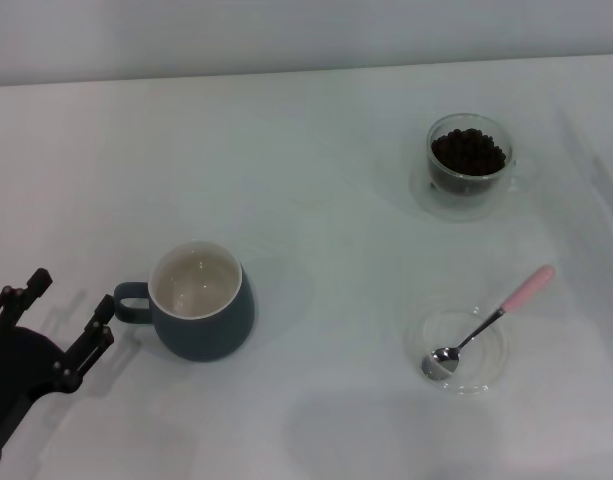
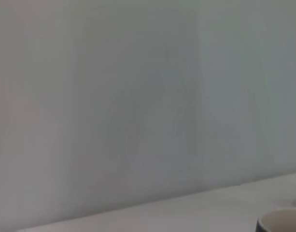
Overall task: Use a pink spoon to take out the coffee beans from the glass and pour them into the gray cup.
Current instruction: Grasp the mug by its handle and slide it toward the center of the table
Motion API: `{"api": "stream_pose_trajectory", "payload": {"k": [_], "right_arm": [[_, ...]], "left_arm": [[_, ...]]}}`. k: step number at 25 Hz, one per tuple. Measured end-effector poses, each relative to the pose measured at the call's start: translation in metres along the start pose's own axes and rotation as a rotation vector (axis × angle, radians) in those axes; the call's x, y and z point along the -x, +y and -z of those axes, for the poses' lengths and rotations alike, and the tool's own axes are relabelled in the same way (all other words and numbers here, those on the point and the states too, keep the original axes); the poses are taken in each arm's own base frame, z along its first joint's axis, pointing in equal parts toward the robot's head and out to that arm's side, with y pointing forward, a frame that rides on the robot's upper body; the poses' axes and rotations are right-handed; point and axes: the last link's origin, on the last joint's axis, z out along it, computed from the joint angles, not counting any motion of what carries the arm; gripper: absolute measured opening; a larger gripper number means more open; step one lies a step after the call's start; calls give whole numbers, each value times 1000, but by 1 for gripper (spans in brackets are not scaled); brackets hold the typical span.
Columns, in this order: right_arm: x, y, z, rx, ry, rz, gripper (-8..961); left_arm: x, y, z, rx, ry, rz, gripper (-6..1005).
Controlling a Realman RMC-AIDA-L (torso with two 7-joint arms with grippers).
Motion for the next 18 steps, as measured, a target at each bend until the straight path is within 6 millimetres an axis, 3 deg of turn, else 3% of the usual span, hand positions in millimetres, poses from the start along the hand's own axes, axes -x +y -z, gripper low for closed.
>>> {"api": "stream_pose_trajectory", "payload": {"k": [18], "right_arm": [[5,6,0,26,-38,-11,855]], "left_arm": [[11,1,-26,50,-116,-15,787]]}}
